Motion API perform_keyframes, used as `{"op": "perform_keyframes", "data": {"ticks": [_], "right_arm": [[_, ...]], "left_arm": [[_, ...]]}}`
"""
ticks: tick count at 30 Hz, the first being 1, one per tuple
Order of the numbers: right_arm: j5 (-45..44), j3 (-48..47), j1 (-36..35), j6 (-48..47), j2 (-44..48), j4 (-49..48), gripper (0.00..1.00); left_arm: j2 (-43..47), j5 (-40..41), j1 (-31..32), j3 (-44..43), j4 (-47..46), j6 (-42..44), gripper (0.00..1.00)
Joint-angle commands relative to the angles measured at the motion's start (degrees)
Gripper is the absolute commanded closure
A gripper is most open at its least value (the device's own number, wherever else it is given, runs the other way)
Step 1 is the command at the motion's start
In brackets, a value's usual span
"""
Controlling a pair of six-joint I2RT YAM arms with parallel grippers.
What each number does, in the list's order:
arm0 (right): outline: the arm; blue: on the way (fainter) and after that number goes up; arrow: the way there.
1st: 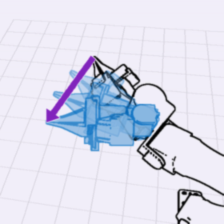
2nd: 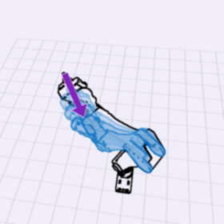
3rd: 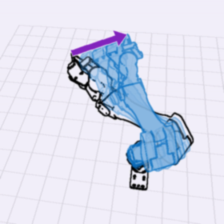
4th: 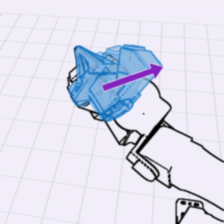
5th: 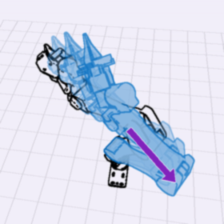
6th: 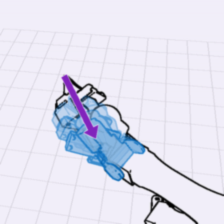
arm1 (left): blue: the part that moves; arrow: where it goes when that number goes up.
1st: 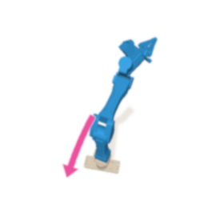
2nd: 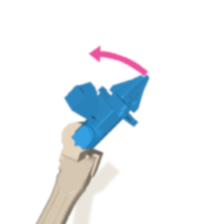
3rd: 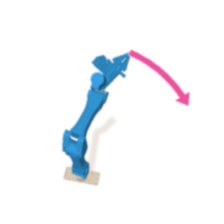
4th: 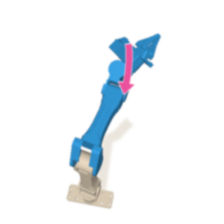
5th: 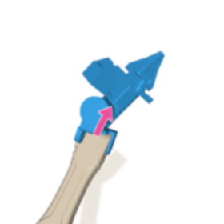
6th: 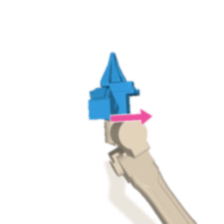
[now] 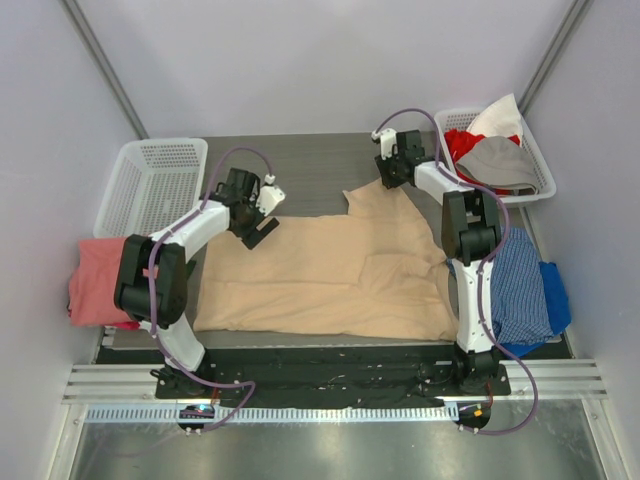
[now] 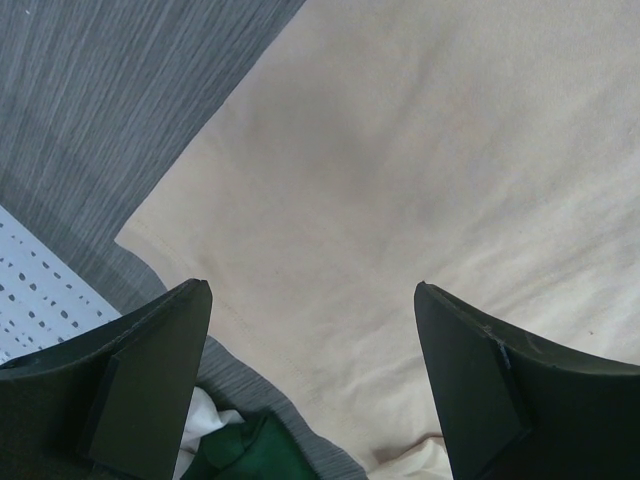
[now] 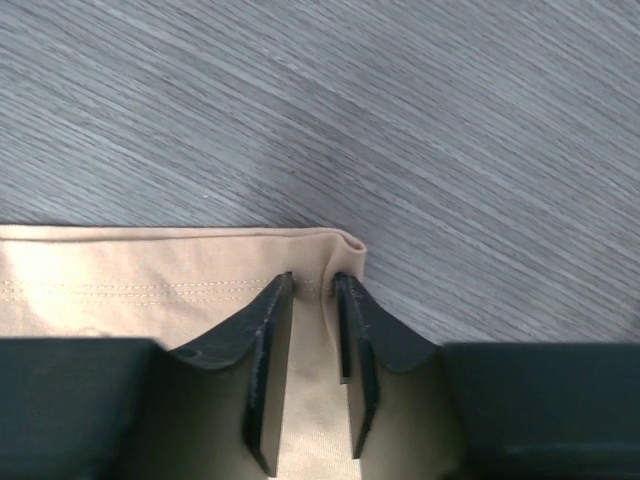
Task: Fold and stack the t-shirts
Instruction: Grap the side of the flattened tshirt furthest away from the robot with both arms
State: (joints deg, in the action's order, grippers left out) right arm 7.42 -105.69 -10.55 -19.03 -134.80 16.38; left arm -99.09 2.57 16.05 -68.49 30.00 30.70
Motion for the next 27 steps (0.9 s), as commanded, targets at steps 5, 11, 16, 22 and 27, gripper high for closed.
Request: {"op": "perform_keyframes", "data": {"ticks": [5,11,16,22,27], "right_arm": [[-0.21,6.55,1.67,-2.59,-0.81,1.99,0.83],[-1.36,7.16,1.67,-3.21,1.2,2.08,0.99],[-2.06,8.57,1.67,-3.65,4.19,2.6,0.99],[-1.44,10.41,1.67,-3.82,7.09,3.57,0.99],[-2.06,12.43,1.67,-4.79,8.5,3.74,0.99]], "left_arm": [[3.11,1.03,-0.76,1.43,-1.35,1.47,0.12],[2.76,1.03,-1.73,2.04,-2.57,1.38,0.12],[-0.66,1.74,-4.36,1.17,-4.77,1.65,0.12],[-7.07,-0.02,-7.7,-3.93,-4.78,2.26,0.12],[-11.47,-1.69,-9.28,-8.94,-3.72,2.79,0.13]]}}
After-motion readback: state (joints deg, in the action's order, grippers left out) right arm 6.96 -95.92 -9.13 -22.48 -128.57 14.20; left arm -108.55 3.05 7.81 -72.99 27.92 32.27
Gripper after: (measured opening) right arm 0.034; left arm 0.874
